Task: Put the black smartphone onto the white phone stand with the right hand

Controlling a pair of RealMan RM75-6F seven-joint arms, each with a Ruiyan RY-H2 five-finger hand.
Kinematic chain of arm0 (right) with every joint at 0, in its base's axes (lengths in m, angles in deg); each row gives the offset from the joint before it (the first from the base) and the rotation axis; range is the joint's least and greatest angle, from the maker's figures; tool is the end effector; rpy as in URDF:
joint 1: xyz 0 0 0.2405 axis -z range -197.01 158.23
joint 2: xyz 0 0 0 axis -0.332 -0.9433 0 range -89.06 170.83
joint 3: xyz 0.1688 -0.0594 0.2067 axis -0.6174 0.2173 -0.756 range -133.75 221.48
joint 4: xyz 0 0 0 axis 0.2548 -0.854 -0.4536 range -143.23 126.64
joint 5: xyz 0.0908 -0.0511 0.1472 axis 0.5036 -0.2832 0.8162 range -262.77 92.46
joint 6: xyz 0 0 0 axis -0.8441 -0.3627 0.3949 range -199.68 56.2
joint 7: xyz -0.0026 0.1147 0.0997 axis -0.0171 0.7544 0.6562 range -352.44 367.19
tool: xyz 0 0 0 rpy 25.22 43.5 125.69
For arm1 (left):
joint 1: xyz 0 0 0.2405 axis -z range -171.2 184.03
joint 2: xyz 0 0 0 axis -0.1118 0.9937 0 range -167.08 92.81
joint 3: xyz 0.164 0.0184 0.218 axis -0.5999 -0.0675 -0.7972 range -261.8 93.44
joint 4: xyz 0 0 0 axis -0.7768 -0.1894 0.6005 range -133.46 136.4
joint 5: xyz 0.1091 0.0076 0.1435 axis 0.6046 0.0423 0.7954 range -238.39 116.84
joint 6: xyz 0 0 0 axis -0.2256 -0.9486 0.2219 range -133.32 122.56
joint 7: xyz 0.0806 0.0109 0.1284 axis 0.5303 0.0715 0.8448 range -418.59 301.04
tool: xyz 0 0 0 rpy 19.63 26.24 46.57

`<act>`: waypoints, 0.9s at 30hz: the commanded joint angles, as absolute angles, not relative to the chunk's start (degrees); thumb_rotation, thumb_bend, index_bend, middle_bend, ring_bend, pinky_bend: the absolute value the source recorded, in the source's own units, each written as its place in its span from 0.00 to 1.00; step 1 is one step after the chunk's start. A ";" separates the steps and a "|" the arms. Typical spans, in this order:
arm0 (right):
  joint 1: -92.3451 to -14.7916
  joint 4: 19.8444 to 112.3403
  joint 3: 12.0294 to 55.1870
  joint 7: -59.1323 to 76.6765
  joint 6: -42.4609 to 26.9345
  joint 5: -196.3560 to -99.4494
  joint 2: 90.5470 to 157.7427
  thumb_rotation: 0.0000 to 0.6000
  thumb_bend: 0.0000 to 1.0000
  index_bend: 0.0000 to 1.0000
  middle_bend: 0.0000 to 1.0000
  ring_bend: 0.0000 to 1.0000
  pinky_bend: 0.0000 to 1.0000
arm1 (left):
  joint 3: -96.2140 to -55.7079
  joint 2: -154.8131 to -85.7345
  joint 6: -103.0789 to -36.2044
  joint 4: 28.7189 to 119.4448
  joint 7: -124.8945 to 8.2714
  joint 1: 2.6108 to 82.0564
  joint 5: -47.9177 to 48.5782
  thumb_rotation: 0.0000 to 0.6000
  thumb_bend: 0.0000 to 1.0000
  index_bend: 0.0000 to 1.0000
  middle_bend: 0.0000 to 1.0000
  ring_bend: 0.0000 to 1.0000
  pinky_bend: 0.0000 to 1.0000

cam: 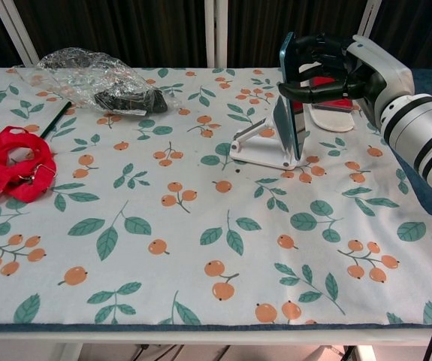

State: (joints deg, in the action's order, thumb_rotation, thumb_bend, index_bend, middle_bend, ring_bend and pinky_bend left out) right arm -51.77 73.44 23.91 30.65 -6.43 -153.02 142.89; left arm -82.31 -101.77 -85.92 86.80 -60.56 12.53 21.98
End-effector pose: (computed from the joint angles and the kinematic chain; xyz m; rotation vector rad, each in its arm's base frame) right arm -0.1592 -0.3379 -0.0066 1.1056 -1.7243 1.6457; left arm -0.3456 0.1931 0.1937 -1.4062 -0.9179 -0.7755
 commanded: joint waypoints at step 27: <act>-52.60 69.35 22.97 31.94 -8.28 -152.93 145.19 1.00 0.33 0.70 0.37 0.46 0.07 | -82.41 -101.69 -85.74 85.69 -61.11 12.60 22.19 0.44 0.02 0.05 0.05 0.05 0.17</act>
State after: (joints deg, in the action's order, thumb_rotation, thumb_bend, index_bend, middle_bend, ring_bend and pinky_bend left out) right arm -52.60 69.36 22.97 31.94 -8.28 -152.93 145.18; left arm -82.41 -101.69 -85.75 85.68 -61.12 12.60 22.19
